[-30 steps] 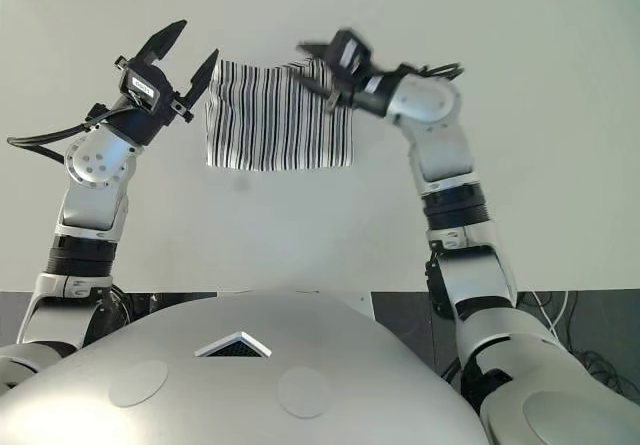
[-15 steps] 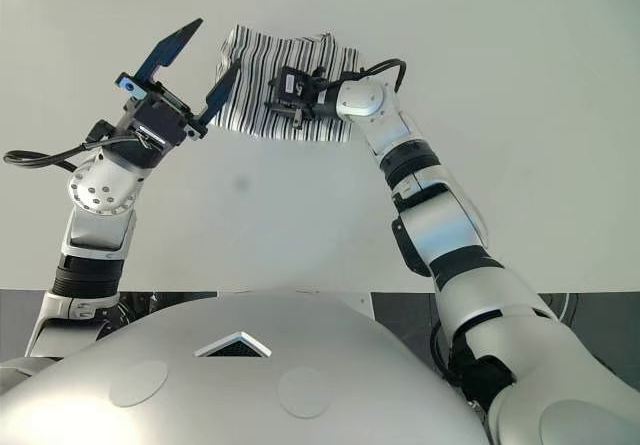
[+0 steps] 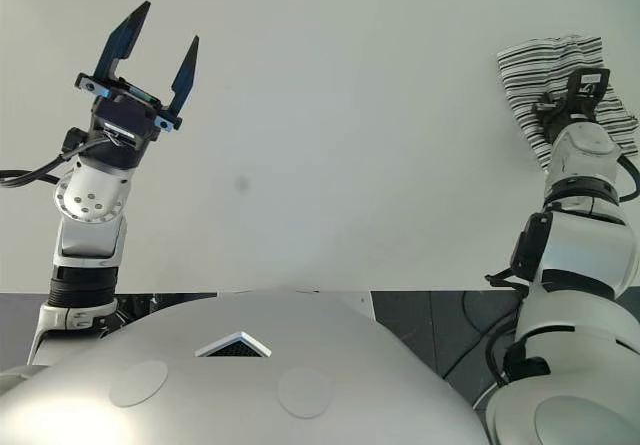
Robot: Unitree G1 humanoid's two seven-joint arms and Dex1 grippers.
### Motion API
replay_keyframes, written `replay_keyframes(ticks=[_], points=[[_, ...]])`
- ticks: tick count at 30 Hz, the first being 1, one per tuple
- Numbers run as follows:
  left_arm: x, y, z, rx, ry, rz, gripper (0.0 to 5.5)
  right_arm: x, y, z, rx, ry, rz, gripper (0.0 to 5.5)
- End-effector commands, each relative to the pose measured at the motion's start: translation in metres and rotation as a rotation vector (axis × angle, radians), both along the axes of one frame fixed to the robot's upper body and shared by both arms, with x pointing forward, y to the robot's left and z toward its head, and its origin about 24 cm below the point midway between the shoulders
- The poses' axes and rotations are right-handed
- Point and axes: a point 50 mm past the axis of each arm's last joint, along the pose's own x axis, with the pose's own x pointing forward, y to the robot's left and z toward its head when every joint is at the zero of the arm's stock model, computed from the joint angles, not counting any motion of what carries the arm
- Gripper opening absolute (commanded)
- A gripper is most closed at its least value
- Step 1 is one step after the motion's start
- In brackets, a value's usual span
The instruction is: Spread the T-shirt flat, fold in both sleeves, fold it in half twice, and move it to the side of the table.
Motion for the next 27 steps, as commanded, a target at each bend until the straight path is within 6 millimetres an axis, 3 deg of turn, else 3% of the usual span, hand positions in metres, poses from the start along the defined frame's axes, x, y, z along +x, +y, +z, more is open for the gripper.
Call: replay_keyframes(ticks=[1, 6, 9, 11, 14, 17, 19, 22, 24, 27], points=[[-0.005, 0.005, 0.001, 0.011, -0.01, 0.035, 2.46, 0.001, 0.034, -0.034, 0.15, 0.101, -0.032, 1.75], [-0.003, 0.001, 0.001, -0.005, -0.015, 0.036, 2.46, 0.042, 0.069, -0.017, 0.24, -0.035, -0.016, 1.75], [0.003, 0.008, 0.004, -0.08, -0.027, 0.1, 2.46, 0.065, 0.06, 0.027, 0.098, -0.277, -0.051, 1.75], [0.009, 0.017, 0.011, -0.161, -0.066, 0.186, 2.46, 0.078, 0.071, 0.065, 0.023, -0.573, 0.025, 1.75], [0.013, 0.021, 0.019, -0.236, -0.122, 0.24, 2.46, 0.062, 0.113, 0.106, -0.118, -0.885, 0.193, 1.75], [0.014, 0.016, 0.02, -0.253, -0.159, 0.258, 2.46, 0.03, 0.145, 0.127, -0.195, -1.055, 0.231, 1.75], [0.015, 0.015, 0.021, -0.28, -0.169, 0.291, 2.46, 0.01, 0.173, 0.129, -0.167, -1.139, 0.29, 1.75], [0.02, 0.01, 0.014, -0.319, -0.205, 0.353, 2.46, -0.007, 0.239, 0.103, -0.005, -1.204, 0.484, 1.75], [0.021, 0.005, 0.006, -0.326, -0.216, 0.358, 2.46, -0.012, 0.257, 0.091, 0.105, -1.203, 0.544, 1.75], [0.023, -0.002, -0.003, -0.367, -0.202, 0.313, 2.46, -0.021, 0.262, 0.078, 0.175, -1.204, 0.598, 1.75]])
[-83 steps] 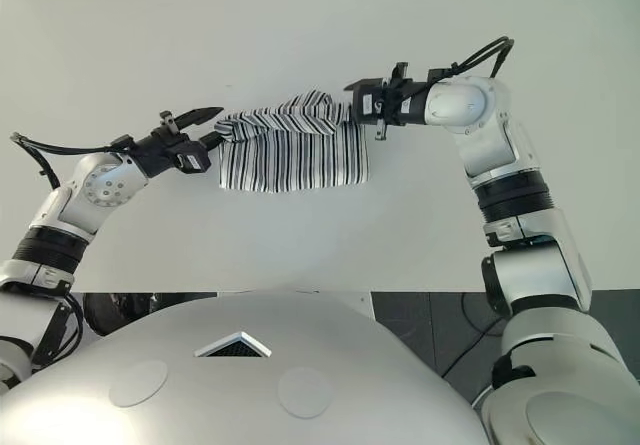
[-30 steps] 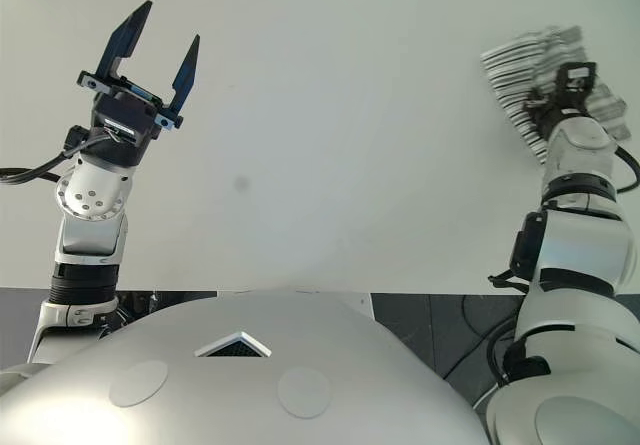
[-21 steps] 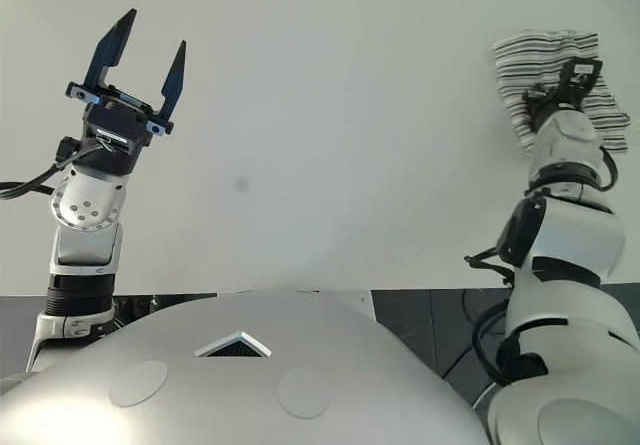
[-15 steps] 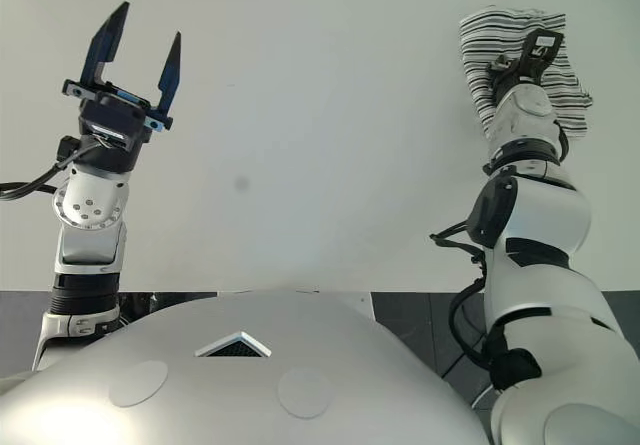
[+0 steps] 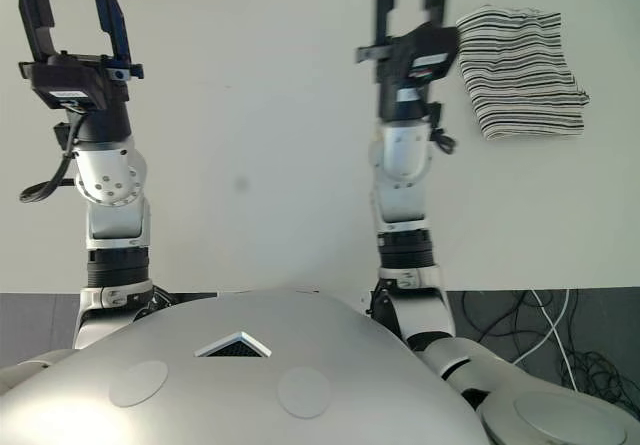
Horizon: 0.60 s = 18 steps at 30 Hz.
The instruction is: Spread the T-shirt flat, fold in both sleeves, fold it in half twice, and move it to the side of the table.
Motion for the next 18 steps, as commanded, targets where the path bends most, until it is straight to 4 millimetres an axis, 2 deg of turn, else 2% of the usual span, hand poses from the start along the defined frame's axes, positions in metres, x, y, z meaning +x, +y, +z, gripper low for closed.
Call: replay_keyframes(ticks=[1, 5, 10, 18], points=[[0.002, -0.007, -0.011, -0.038, 0.006, -0.054, 2.46, -0.009, -0.002, -0.017, 0.012, 0.015, 0.03, 1.75], [-0.001, -0.012, -0.017, -0.058, -0.008, -0.111, 2.46, -0.012, -0.001, -0.031, -0.014, 0.023, 0.046, 1.75], [-0.002, -0.017, -0.023, -0.066, -0.002, -0.131, 2.46, -0.015, -0.001, -0.029, -0.031, -0.02, 0.07, 1.75], [-0.007, -0.018, -0.018, -0.069, -0.031, -0.133, 2.48, -0.024, 0.004, -0.028, -0.055, -0.061, 0.133, 3.19]])
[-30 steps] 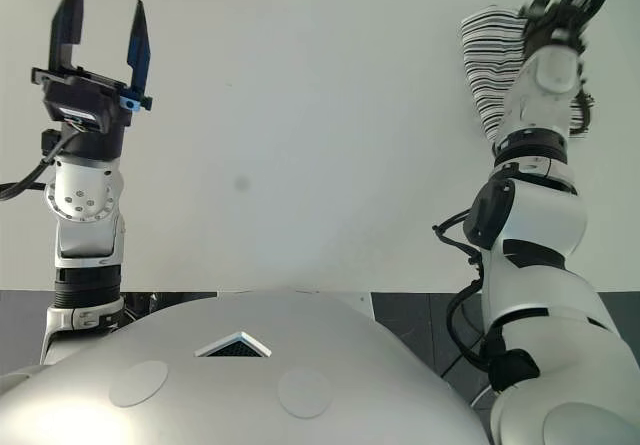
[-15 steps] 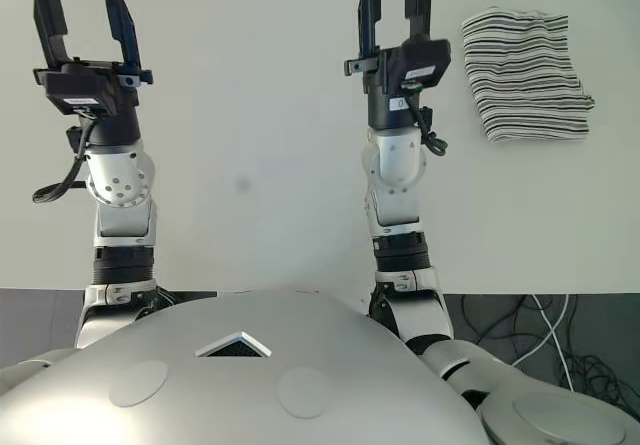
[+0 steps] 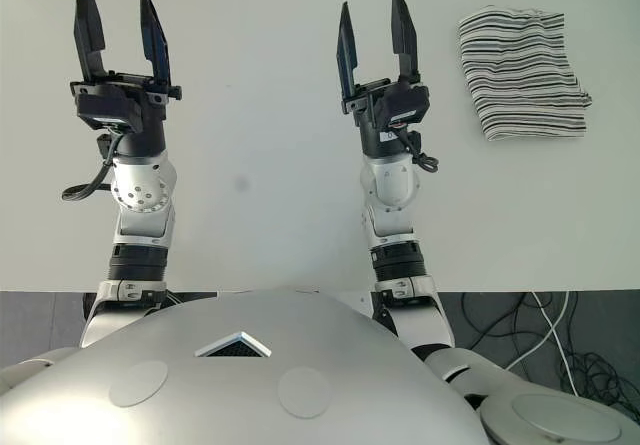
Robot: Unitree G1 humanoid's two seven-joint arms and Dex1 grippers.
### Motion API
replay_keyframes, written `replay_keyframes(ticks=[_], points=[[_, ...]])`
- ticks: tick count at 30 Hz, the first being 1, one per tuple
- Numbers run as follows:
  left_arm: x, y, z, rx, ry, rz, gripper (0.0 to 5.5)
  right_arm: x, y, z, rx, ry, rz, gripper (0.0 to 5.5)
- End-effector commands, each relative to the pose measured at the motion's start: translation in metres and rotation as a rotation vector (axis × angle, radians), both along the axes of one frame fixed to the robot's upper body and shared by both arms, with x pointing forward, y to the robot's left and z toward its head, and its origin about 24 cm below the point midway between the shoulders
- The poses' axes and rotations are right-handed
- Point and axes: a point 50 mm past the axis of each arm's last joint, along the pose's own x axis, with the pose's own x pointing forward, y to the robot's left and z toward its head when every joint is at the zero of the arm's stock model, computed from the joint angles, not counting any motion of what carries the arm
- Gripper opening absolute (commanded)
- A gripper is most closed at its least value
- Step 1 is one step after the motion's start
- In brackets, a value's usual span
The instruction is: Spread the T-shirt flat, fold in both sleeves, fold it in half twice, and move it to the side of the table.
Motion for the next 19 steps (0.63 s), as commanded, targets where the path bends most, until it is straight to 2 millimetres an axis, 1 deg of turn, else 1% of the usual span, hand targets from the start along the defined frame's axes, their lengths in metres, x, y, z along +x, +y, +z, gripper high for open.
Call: replay_keyframes(ticks=[1, 2, 7, 14, 19], points=[[-0.0022, -0.0003, 0.0026, -0.004, -0.018, -0.002, 2.48, -0.0032, 0.0001, 0.001, 0.001, -0.018, -0.003, 3.3], [-0.0019, -0.0006, 0.0029, -0.003, -0.02, -0.001, 2.48, -0.0034, 0.0006, 0.0016, 0.005, -0.021, -0.004, 3.52], [-0.0053, -0.0054, 0.0053, 0.009, -0.051, -0.008, 2.48, -0.0052, 0.0044, 0.0039, 0.005, -0.035, -0.019, 3.52], [-0.0092, -0.0045, 0.0061, 0.01, -0.068, 0.003, 2.48, -0.0051, 0.0037, 0.0018, 0.028, -0.021, -0.043, 3.52], [-0.0086, -0.0032, 0.0075, -0.009, -0.075, 0.038, 2.48, -0.0033, -0.0026, 0.0057, 0.035, -0.035, -0.07, 3.52]])
